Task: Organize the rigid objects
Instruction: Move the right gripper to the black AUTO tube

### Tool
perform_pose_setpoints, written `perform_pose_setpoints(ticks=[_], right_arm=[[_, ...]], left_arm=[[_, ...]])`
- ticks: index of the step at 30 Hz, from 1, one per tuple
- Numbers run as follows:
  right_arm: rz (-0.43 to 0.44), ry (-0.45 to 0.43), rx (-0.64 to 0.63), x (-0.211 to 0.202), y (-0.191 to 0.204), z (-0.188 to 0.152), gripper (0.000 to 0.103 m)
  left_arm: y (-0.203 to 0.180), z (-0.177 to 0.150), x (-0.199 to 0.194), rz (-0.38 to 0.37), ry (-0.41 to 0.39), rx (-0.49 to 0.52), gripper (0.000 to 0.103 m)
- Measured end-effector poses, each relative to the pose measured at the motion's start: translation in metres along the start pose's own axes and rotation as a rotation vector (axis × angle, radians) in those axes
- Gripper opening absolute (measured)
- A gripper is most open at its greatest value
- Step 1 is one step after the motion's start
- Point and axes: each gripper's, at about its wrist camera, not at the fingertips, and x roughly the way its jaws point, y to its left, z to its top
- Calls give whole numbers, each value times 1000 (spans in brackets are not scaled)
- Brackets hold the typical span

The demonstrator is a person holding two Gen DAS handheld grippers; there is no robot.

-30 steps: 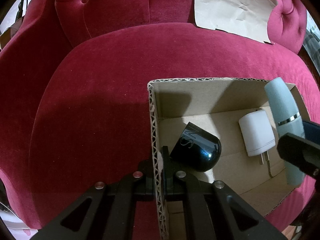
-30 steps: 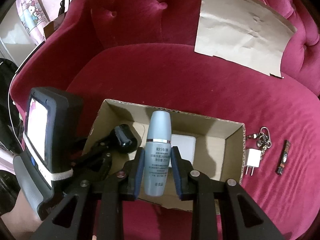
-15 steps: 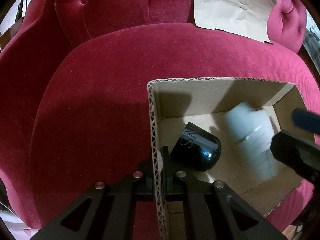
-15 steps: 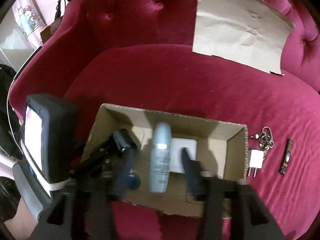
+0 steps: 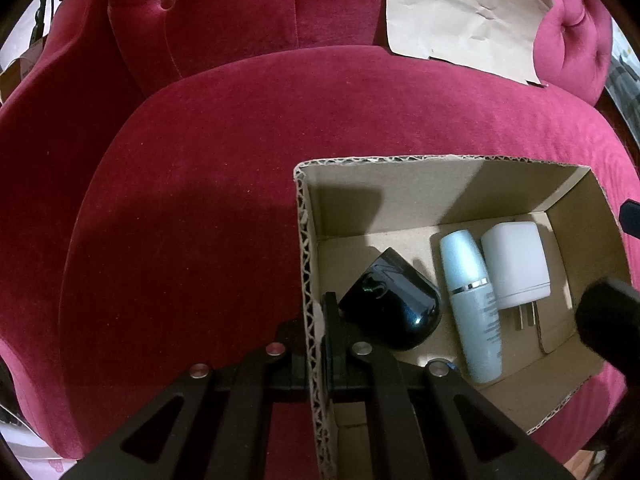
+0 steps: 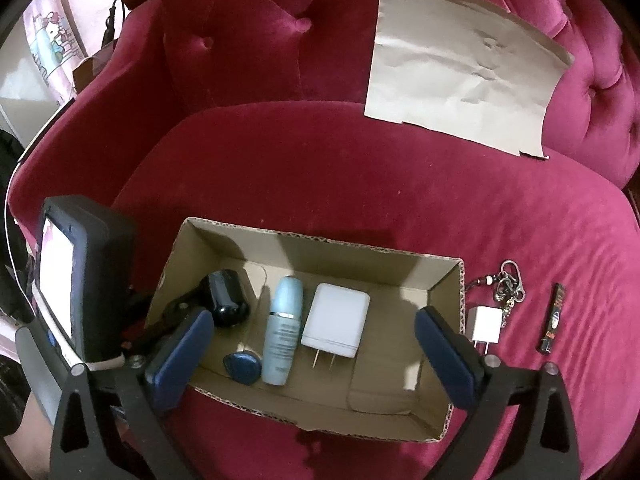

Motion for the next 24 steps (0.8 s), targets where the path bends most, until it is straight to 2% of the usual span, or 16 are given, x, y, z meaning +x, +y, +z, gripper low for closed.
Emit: perform_pose_setpoints(ticks=[13, 24], right_arm=[[-50, -19, 46, -19, -30, 9, 103], [-103, -35, 124, -33, -79, 15, 103]], left_arm=[[-1, 1, -1, 3, 2, 2, 4], [-1, 1, 0, 5, 4, 1, 4]])
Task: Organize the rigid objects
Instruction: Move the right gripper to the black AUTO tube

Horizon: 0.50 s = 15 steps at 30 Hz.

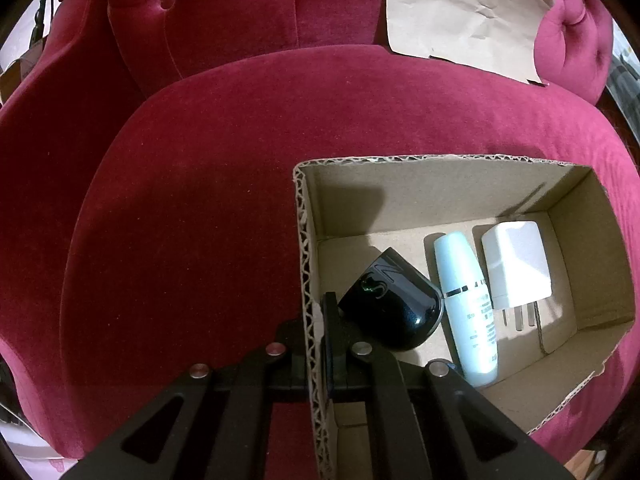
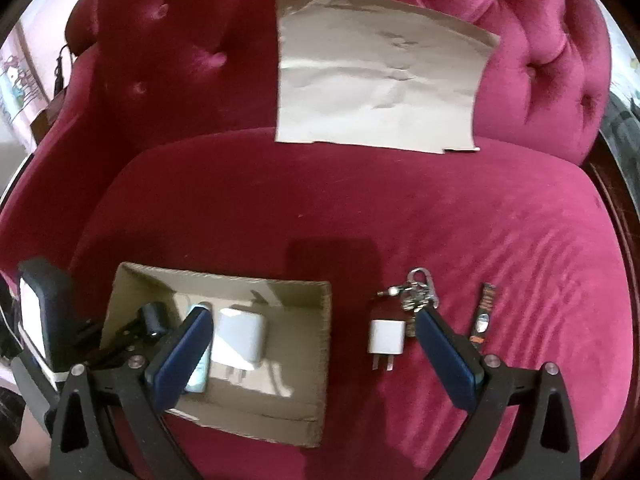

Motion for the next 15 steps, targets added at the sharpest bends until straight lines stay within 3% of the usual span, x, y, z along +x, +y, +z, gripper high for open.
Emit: perform_pose_setpoints(ticks=[15], right_arm=[[-98, -10, 63, 6, -66, 4, 103]], left_arm=[[-1, 1, 0, 3, 0, 1, 4]])
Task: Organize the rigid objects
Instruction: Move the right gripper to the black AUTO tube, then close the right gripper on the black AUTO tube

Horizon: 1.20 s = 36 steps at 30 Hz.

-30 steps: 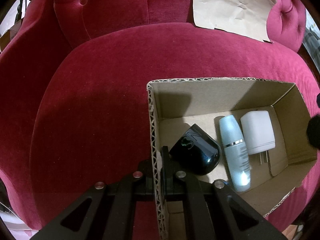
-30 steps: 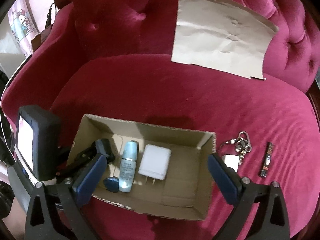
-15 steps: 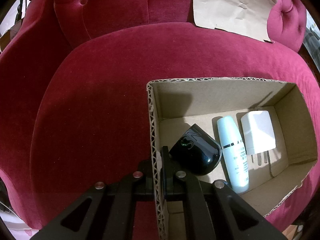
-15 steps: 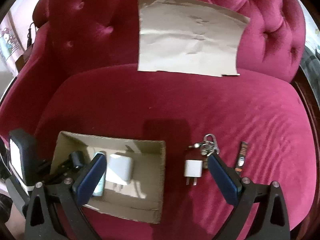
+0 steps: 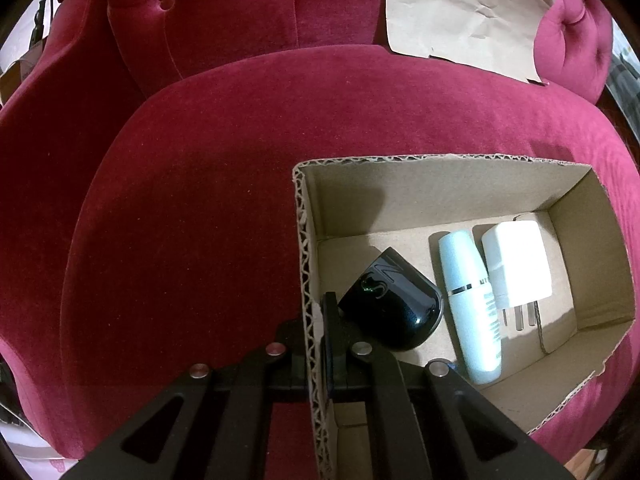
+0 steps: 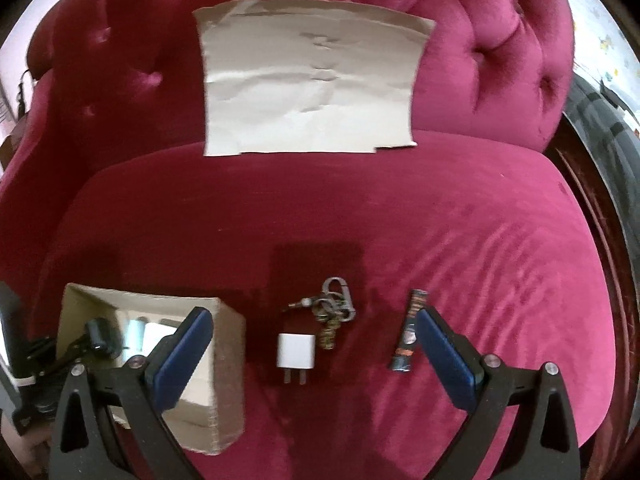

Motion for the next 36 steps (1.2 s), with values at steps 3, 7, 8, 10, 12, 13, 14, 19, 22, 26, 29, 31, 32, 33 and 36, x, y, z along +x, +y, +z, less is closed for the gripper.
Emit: perform_pose_setpoints(ticks=[3, 7, 8, 10, 12, 13, 14, 19, 22, 26, 29, 31, 32, 33, 36], right_arm=[[-30, 14, 14, 11, -15, -1, 103], [-60, 32, 27, 23, -30, -4, 103], [-65, 38, 30, 27, -35, -4, 103], [-76, 44, 34, 33, -42, -5, 103], [-86, 59, 45, 41, -50, -6, 103], [-87, 63, 50, 43, -52, -7, 103], [-85, 70, 60, 47, -55, -8, 103], [-86, 101, 92, 64, -71, -10, 103], [-81, 119, 112, 73, -78, -12, 103], [-70, 137, 129, 85, -86, -14, 103], [-73, 150, 135, 93, -89, -16, 103], [-77, 160, 140, 97, -92, -18, 103], [-80, 166, 141, 101, -94, -18, 103], [-83, 173, 143, 104, -94, -18, 103], [-91, 176, 142, 111, -96, -17, 103]], left_arm=[[0, 0, 0, 1, 0, 1, 4], [0, 0, 0, 1, 1, 1, 4], [0, 0, 0, 1, 0, 0, 4], [0, 0, 0, 1, 1, 1, 4], [-1, 0, 0, 1, 1, 1, 4], [-1, 0, 0, 2, 1, 1, 4], [-1, 0, 0, 2, 1, 1, 4], [-1, 0, 0, 3, 0, 1, 4], [-2, 0, 1, 5, 0, 4, 4], [-2, 0, 1, 6, 0, 5, 4], [-2, 0, 1, 6, 0, 6, 4], [-3, 0, 1, 6, 0, 5, 4], [-2, 0, 1, 6, 0, 5, 4], [-3, 0, 1, 6, 0, 4, 4], [-3, 0, 1, 6, 0, 3, 4]])
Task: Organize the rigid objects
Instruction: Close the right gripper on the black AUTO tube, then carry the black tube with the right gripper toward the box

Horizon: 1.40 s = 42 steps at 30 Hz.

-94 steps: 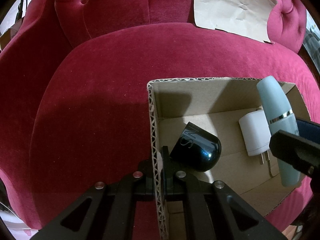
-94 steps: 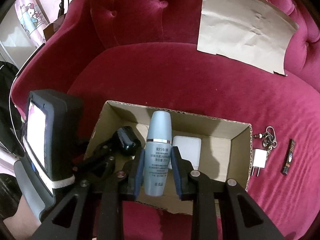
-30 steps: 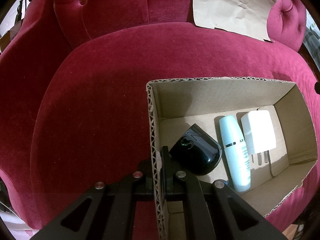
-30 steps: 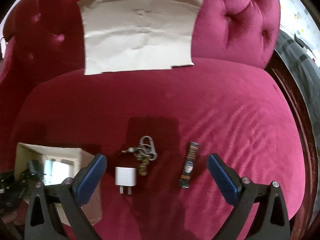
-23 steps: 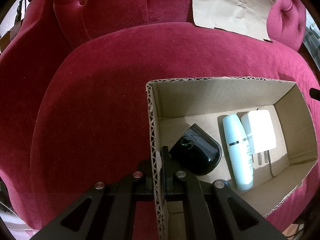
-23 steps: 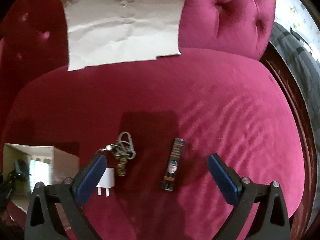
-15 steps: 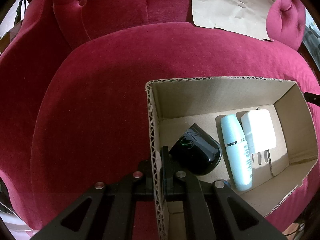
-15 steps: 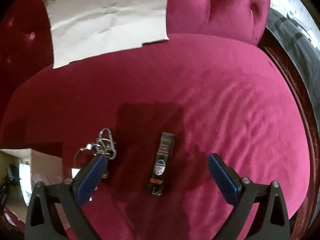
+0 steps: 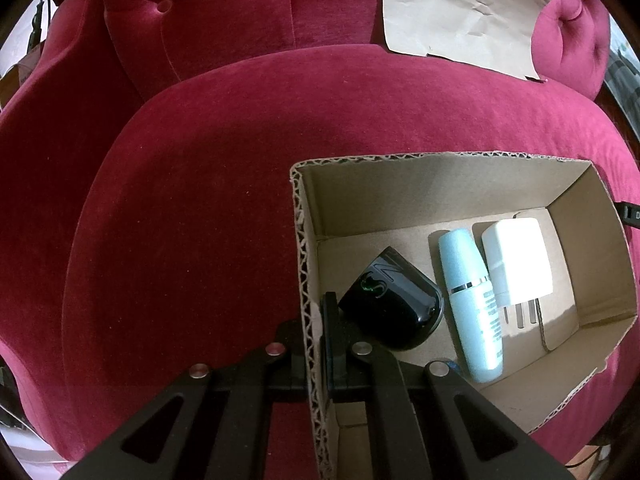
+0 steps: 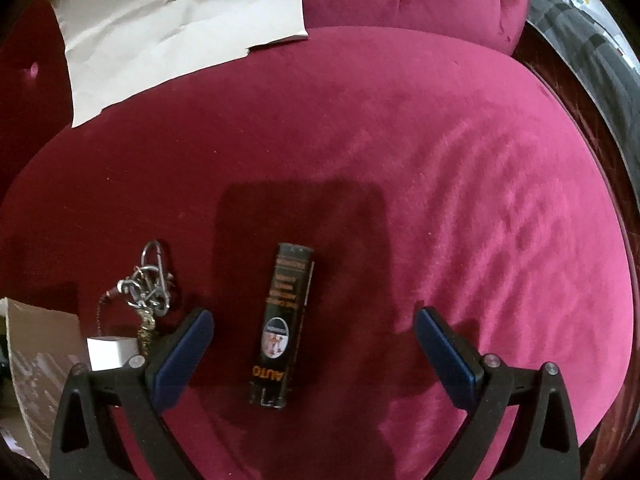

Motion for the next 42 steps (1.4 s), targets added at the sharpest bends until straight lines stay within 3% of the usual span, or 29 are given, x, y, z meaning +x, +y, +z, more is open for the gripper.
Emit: perform_pose_setpoints(ticks=[14, 17, 19, 20, 21, 22, 23, 24, 42], right_arm=[[-12, -1, -17, 9, 9, -4, 103], [-14, -8, -20, 7, 9, -6, 98], [-14, -25, -37, 3, 12, -7, 88], [-16, -34, -43, 0, 13, -10, 77], [-15, -41, -50, -3, 15, -11, 61], [-17, -47, -55, -6, 16, -11, 51], [-15, -52, -62, -9, 19, -12, 31], [-11, -55, -67, -10, 20, -12, 18], [-11, -65, -79, -32, 22, -11, 18]], left_arm=[[0, -1, 0, 1, -1, 1, 4], [0, -1, 0, 2, 0, 3, 4], [0, 0, 1, 2, 1, 2, 4], [0, 0, 1, 3, 0, 3, 4], [0, 0, 1, 3, 0, 2, 4], [0, 0, 1, 2, 0, 2, 4], [0, 0, 1, 2, 0, 2, 4], [0, 0, 1, 2, 0, 2, 4], [-1, 1, 0, 6, -3, 8, 4]])
